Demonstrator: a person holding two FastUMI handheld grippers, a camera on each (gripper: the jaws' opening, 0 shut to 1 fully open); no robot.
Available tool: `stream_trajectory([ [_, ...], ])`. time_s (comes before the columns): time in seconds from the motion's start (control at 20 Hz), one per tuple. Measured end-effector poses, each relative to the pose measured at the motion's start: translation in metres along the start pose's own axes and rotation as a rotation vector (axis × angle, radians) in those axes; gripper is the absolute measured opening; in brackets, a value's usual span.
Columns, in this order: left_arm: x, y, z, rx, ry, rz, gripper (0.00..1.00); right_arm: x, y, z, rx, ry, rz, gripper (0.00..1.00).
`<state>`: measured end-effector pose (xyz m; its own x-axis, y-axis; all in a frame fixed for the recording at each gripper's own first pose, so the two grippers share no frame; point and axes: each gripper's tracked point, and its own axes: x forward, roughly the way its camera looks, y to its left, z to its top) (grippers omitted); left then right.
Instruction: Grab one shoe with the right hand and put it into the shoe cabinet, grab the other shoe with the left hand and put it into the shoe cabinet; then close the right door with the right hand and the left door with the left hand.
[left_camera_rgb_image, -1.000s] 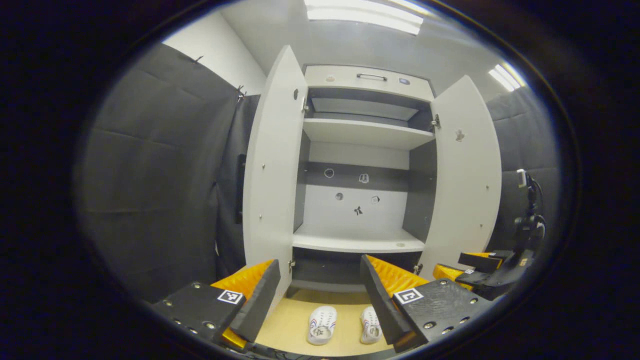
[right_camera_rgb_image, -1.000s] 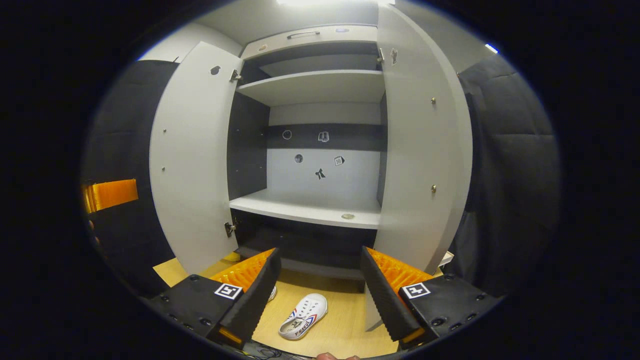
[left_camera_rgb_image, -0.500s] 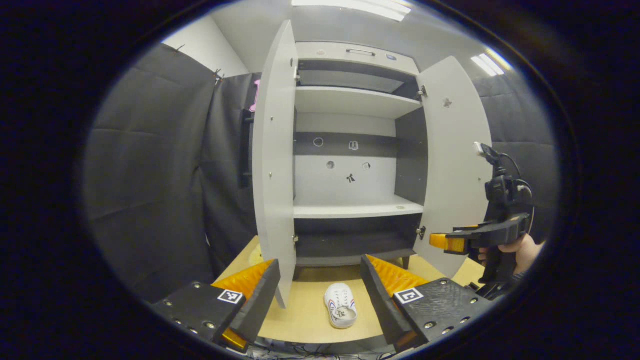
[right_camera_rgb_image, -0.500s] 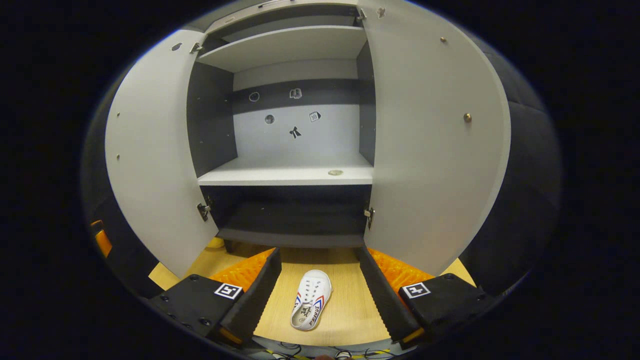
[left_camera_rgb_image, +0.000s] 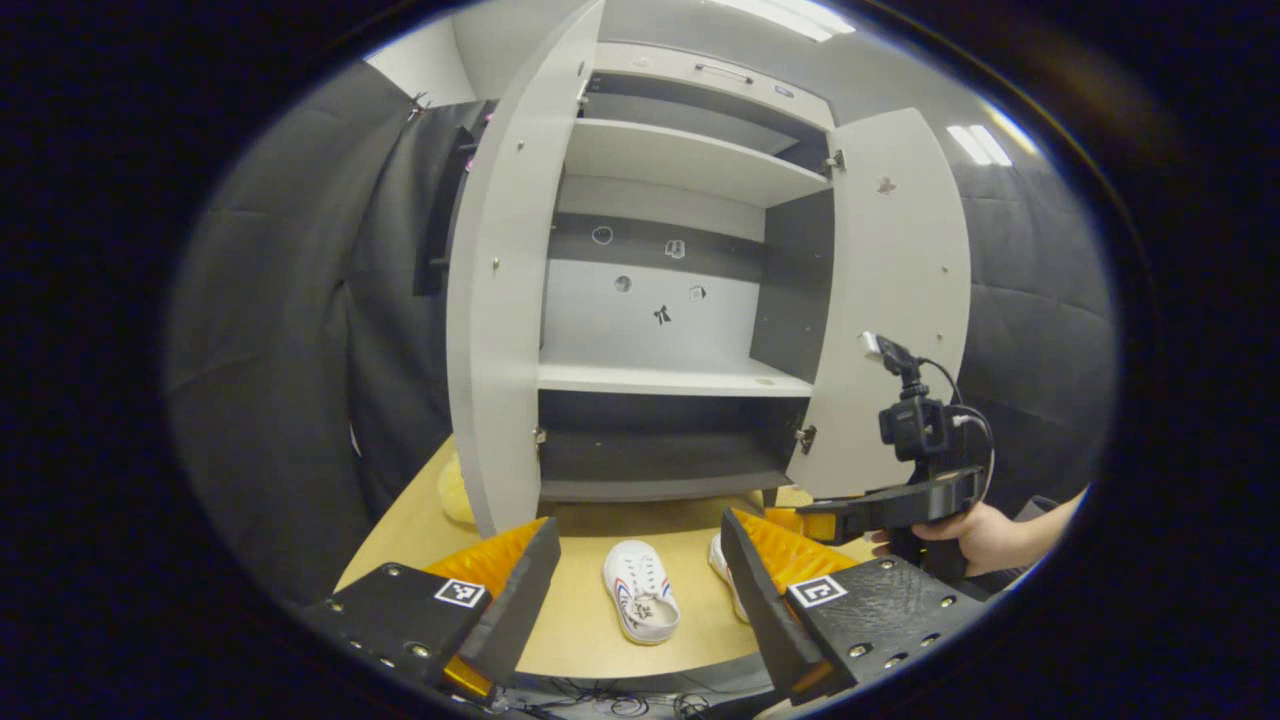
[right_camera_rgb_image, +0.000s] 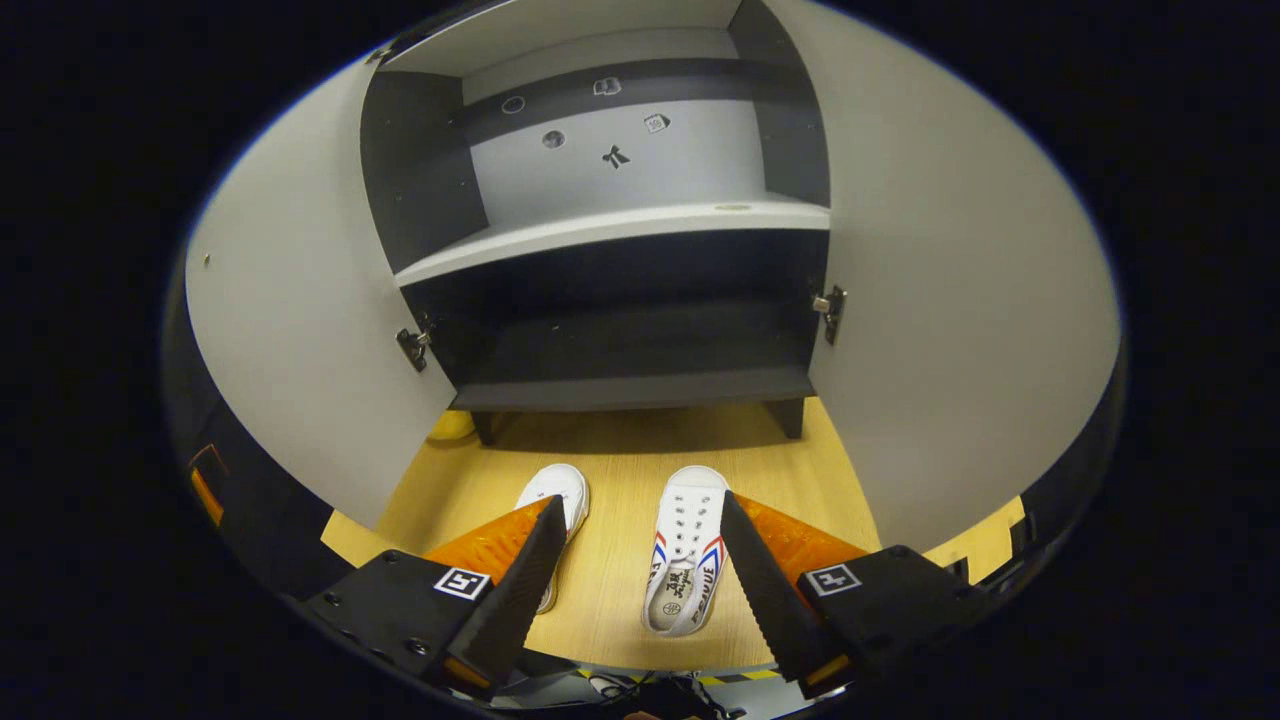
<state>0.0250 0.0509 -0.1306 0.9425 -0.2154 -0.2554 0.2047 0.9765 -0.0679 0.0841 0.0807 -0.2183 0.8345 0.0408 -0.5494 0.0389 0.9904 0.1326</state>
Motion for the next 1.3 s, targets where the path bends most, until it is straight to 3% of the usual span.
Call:
stream_trajectory([
  [0.4,0.032,-0.007,-0.019,-0.029,0.08,0.081,0.92,0.087,-0.006,-0.065,-0.035,0.231,0.05,0.98],
  [0.75,0.062,-0.037,-0.027,-0.015,0.077,0.116,0.93,0.121,-0.007,-0.104,-0.007,0.351,0.101,0.99],
  [0.95,0.072,-0.037,-0.025,-0.017,0.077,0.122,0.93,0.13,-0.012,-0.115,-0.066,0.379,0.067,0.94],
  [1.0,0.074,-0.036,-0.025,-0.018,0.081,0.129,0.93,0.133,-0.016,-0.113,-0.083,0.371,0.039,0.9],
  [1.05,0.076,-0.036,-0.025,-0.02,0.079,0.135,0.92,0.132,-0.018,-0.115,-0.097,0.379,0.02,0.78],
  [1.1,0.077,-0.035,-0.022,-0.022,0.073,0.139,0.93,0.133,-0.023,-0.112,-0.125,0.369,-0.013,0.73],
  [1.2,0.076,-0.036,-0.02,-0.025,0.062,0.145,0.93,0.135,-0.032,-0.112,-0.167,0.359,-0.044,0.45],
  [1.25,0.077,-0.035,-0.023,-0.028,0.063,0.147,0.92,0.135,-0.031,-0.114,-0.177,0.362,-0.041,0.36],
  [1.3,0.077,-0.036,-0.023,-0.031,0.065,0.15,0.93,0.135,-0.035,-0.112,-0.171,0.359,-0.046,0.36],
])
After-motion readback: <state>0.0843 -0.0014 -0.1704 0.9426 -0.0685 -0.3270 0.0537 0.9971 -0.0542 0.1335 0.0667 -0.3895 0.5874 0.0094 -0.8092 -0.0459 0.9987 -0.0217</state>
